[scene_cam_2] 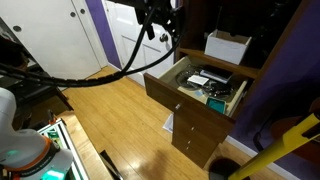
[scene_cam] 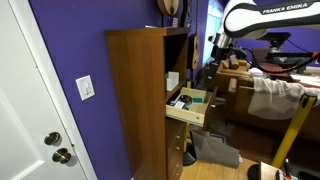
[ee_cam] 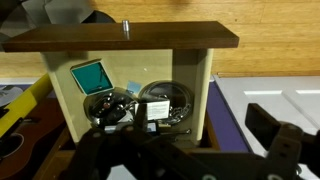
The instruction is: Pick up the white box from the open drawer and put it on the first shelf from the top
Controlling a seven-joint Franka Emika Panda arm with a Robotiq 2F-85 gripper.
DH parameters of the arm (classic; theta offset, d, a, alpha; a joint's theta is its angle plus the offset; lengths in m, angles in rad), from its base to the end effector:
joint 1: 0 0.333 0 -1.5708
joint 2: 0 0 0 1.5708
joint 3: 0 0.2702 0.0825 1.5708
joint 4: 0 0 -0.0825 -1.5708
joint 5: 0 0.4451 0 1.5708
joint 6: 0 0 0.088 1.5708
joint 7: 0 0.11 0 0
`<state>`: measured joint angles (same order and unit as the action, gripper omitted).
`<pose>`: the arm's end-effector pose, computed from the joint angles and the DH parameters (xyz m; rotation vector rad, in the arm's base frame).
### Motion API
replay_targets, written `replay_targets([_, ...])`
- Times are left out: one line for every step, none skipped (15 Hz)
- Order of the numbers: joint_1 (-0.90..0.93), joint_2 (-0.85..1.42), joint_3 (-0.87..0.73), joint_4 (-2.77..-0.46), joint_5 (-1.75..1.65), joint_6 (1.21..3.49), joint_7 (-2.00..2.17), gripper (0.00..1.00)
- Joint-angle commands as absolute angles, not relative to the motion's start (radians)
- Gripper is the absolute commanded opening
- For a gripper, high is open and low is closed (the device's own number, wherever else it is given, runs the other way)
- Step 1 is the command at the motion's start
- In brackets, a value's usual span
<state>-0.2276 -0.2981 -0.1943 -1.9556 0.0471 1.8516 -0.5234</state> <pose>0.5080 -0.2331 0.5652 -3.1133 -0.1491 -0.3359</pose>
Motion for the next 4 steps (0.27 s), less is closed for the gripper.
replay_targets([-0.188,-0.314,-0.223,-1.969,0.031,1.848,-0.513,1.0])
replay_targets([-0.186,-0.324,-0.223,-1.981,0.028,1.849,-0.512,1.0])
replay_targets([-0.186,-0.328,-0.223,-1.987,0.027,1.849,-0.511,1.0])
replay_targets([-0.186,-0.329,-0.223,-1.99,0.026,1.849,-0.511,1.0])
